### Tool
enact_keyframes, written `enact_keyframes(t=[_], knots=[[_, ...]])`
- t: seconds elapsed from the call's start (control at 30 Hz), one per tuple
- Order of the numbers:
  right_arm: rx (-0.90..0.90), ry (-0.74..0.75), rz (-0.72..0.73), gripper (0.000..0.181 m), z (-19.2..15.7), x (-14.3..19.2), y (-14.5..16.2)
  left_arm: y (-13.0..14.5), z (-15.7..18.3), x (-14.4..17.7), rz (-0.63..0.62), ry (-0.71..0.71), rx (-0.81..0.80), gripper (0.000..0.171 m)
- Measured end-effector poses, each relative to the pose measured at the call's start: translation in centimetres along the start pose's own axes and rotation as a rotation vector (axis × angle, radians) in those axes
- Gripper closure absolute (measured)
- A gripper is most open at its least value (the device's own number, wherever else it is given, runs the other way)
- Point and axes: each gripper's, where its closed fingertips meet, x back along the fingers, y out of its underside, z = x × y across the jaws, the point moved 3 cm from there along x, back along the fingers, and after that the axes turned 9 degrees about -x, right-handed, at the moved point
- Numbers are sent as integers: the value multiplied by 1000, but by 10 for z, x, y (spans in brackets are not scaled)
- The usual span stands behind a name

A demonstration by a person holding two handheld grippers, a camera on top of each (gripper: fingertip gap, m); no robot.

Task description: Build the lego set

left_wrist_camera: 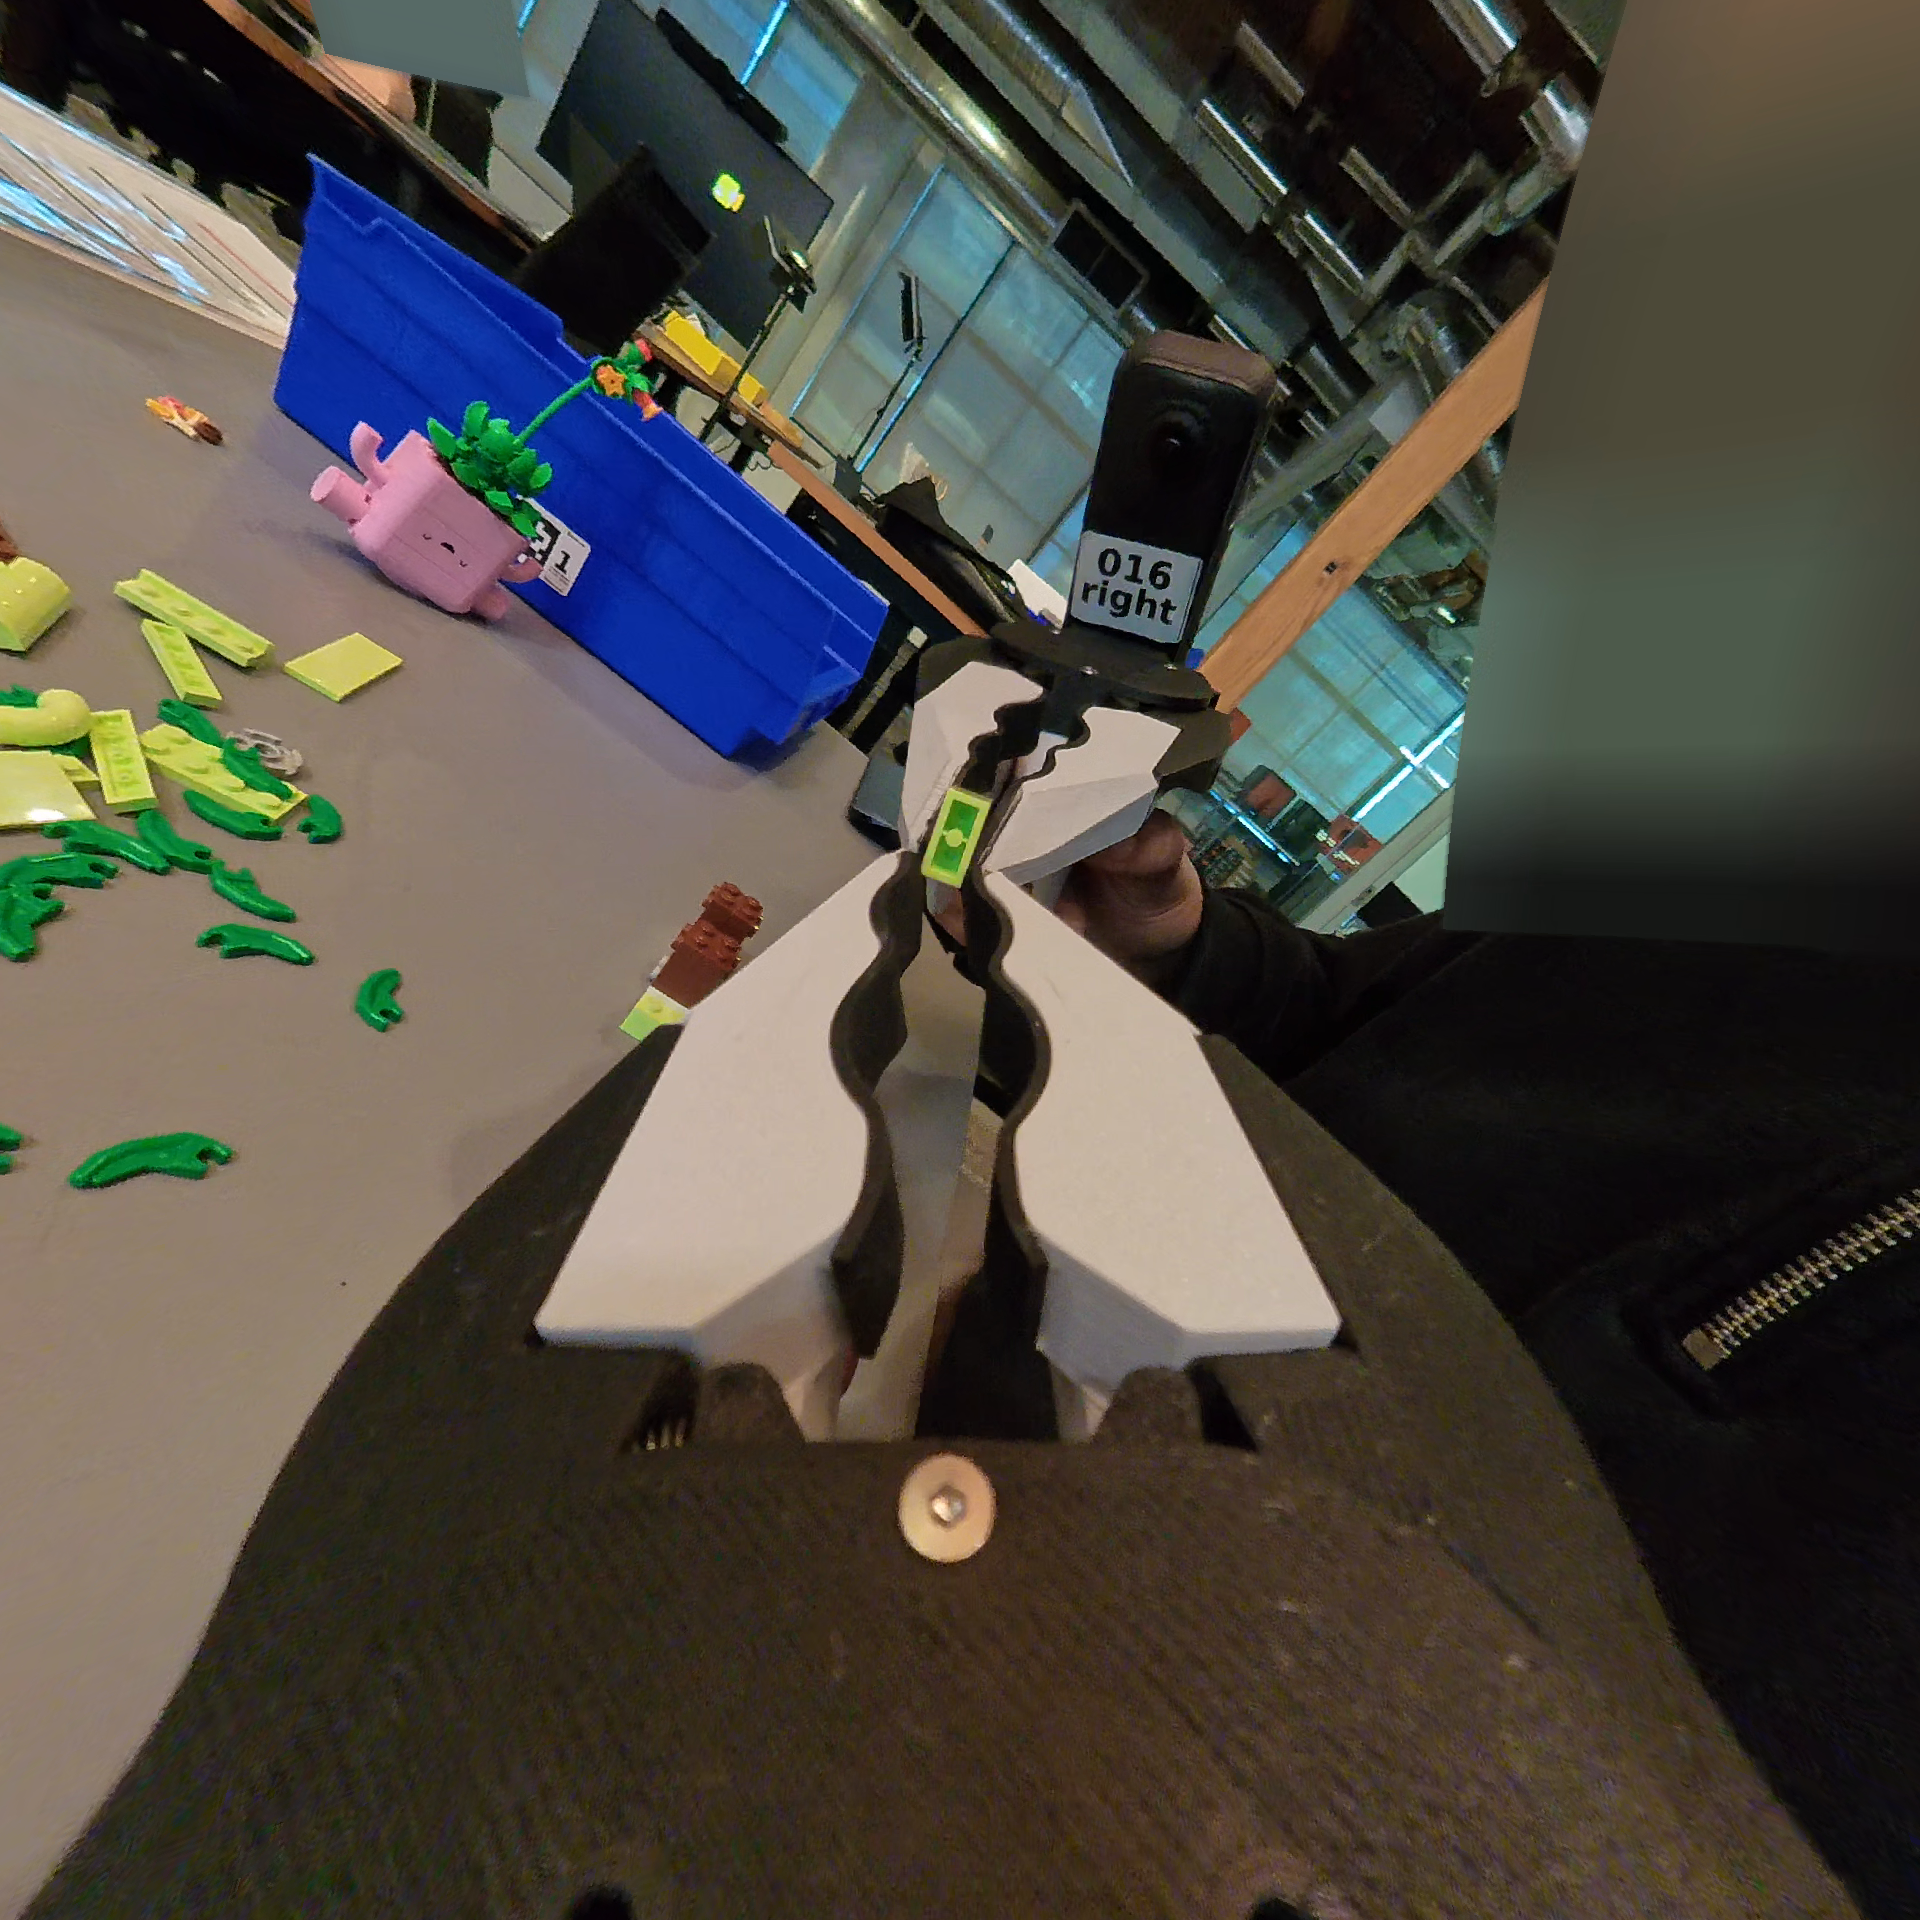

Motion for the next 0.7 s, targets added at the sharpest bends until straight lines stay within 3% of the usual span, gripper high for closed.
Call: enact_keyframes(t=[0.23, 0.43, 0.53, 0.7], knots=[[-41, -21, 9, 176, 0, -1, 1, 0, -1, 1, -8, -2, -43, 165], [-26, -45, -3, 176, -4, -3, 1, -4, 4, 2, 41, 82, -15, 159], [-17, -46, 6, 175, -6, -5, 2, -4, 3, 3, 39, 69, -35, 165], [149, 47, 61, 137, -2, 3, -4, -7, -1, 6, 98, 126, 108, 166]])
